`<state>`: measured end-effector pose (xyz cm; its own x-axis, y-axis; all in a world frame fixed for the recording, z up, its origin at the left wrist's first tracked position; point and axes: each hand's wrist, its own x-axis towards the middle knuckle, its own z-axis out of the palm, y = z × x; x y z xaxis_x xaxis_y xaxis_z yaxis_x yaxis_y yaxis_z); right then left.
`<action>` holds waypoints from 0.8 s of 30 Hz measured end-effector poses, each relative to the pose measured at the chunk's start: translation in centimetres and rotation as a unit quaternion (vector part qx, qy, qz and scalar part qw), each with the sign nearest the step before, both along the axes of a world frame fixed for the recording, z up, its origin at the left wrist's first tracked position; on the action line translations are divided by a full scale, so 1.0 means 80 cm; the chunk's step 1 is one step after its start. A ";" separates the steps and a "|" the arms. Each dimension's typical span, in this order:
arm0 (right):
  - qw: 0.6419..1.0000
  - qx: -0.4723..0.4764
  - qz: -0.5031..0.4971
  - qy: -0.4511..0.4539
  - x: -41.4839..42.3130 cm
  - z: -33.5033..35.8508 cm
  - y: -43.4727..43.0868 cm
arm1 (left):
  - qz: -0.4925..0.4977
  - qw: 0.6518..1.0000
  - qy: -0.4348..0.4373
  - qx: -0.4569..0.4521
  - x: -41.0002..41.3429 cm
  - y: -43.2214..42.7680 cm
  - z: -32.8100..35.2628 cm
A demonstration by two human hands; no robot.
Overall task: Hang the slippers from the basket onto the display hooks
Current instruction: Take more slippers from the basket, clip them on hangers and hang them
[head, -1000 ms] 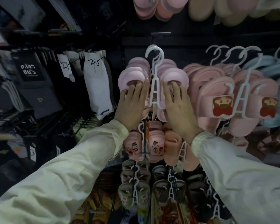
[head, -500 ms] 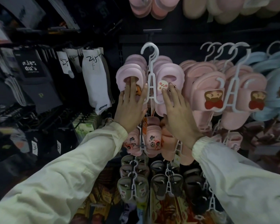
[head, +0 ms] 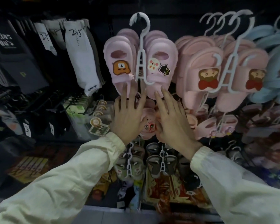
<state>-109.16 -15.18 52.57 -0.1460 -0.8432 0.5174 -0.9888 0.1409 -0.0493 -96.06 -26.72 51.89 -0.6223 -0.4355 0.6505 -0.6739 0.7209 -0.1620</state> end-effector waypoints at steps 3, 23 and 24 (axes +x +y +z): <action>1.000 0.010 0.014 -0.008 0.001 -0.015 0.020 | -0.034 0.999 -0.008 0.018 -0.002 0.026 -0.014; 0.992 0.087 0.026 -0.088 -0.122 -0.099 0.251 | -0.107 0.982 -0.038 0.149 -0.123 0.256 -0.092; 0.992 0.093 0.025 -0.084 -0.129 -0.104 0.263 | -0.111 0.982 -0.034 0.152 -0.130 0.269 -0.095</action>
